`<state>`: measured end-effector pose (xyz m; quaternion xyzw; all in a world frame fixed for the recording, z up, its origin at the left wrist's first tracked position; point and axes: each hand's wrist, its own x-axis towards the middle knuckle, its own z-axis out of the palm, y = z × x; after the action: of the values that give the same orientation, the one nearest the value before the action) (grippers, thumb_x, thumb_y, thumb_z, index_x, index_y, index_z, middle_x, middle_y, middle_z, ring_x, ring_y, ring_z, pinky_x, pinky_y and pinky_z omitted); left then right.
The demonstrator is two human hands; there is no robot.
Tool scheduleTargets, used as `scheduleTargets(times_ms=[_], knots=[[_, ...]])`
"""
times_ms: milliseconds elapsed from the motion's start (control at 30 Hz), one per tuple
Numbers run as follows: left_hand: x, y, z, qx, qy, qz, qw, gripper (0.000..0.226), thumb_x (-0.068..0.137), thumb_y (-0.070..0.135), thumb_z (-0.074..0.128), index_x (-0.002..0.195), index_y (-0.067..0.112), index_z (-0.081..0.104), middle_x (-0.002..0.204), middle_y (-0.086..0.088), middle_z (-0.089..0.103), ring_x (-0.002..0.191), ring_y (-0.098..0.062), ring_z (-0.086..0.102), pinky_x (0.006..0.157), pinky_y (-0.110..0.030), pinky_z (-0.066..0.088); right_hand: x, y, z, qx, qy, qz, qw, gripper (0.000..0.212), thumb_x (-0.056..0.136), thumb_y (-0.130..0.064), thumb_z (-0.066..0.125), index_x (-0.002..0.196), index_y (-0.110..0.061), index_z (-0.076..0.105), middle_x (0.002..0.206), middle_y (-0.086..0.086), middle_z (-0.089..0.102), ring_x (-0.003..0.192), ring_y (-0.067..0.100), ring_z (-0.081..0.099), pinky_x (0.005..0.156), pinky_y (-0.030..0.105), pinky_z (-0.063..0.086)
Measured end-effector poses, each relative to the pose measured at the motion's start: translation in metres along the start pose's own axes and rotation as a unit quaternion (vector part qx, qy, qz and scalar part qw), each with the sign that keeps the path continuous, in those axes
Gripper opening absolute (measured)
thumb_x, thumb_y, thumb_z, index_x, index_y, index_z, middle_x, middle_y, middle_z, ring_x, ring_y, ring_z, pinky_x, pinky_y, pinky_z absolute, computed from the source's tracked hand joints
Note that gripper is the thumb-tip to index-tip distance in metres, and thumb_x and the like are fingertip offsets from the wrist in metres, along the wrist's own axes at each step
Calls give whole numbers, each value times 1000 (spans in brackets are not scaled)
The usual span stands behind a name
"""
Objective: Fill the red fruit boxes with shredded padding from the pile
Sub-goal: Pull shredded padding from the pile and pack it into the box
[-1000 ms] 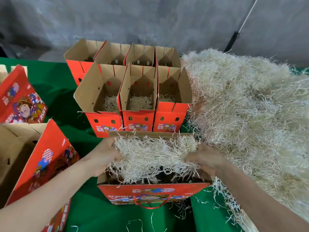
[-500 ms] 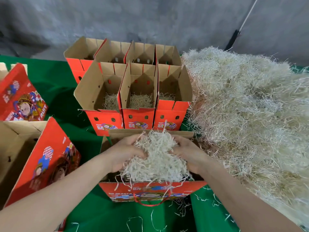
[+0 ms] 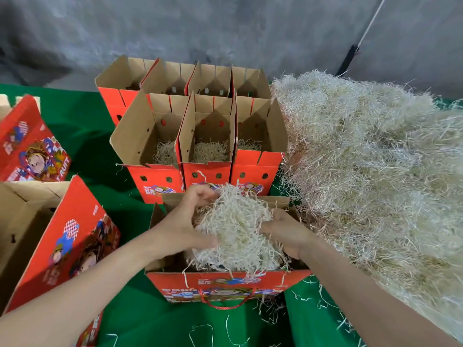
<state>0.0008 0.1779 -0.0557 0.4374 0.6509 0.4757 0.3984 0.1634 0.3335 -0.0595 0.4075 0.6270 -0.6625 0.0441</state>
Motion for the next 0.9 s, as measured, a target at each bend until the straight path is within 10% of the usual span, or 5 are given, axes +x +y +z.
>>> scheduleTargets(times_ms=[167,300,467,700,900], knots=[[7,2,-2,-199,1,-222,955,56,73,50,66,125,32,53,134,8,50,122,-14,46,102,-44,36,-1,0,6,42,17,-79,996,22,85,0,60,95,-13,46,79,-11,68,72,2,63,71,16,52],[15,-13,17,-119,18,-298,947,44,84,10,63,126,6,52,122,-13,58,112,-29,54,101,-42,39,-1,-2,18,-61,18,-102,993,22,85,-2,61,85,-23,53,72,-13,68,60,-8,62,52,6,46],[6,-13,-12,-158,99,-288,939,50,57,-2,68,105,11,61,102,-10,61,107,-25,51,105,-41,32,-11,6,-10,-42,81,-64,994,68,81,-13,66,136,-2,27,125,9,44,103,13,40,105,41,32],[13,-3,11,-188,27,-255,948,82,77,0,70,144,24,31,130,3,52,112,-9,49,94,-23,35,-10,1,4,-35,-72,-35,996,103,61,-44,81,143,-21,23,118,-25,36,117,10,48,103,34,34],[12,-2,5,-166,62,-272,946,103,59,12,83,145,19,26,119,1,59,123,-18,43,105,-35,27,0,-2,13,-133,27,-95,986,13,77,-16,72,71,-25,66,71,-13,66,64,1,61,77,26,52]])
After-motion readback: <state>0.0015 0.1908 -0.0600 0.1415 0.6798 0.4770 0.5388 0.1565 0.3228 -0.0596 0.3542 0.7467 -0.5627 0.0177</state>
